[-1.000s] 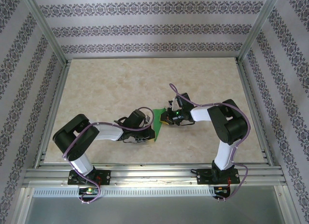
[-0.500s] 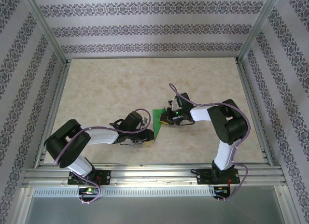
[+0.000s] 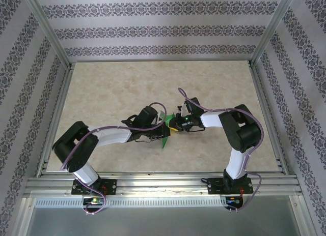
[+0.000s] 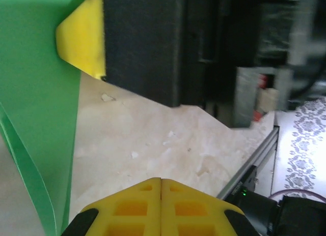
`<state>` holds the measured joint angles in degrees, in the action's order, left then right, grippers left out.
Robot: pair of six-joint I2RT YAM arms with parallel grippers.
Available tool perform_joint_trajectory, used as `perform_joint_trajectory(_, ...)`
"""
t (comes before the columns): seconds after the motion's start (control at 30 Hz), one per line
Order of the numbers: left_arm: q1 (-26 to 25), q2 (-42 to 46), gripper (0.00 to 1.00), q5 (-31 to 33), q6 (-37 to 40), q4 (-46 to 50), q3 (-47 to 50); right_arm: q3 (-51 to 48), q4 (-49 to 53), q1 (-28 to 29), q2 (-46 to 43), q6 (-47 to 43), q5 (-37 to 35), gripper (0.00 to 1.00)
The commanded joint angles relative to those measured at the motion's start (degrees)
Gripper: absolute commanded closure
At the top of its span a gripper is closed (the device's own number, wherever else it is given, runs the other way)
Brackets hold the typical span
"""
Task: Fold a paper plane with a square sheet of paper (pick it up from the middle)
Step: Fold the wing for the fifth time at the center of the table.
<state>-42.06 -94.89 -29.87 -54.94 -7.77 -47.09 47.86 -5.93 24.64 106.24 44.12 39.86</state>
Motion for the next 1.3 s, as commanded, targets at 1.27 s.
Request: perform_joint_trajectory(1.27, -0.7, 4.8, 0.88, -1.7, -0.5, -8.6, 10.7, 0.0, 3.8, 1.4, 2.8, -1.5, -3.8, 0.88)
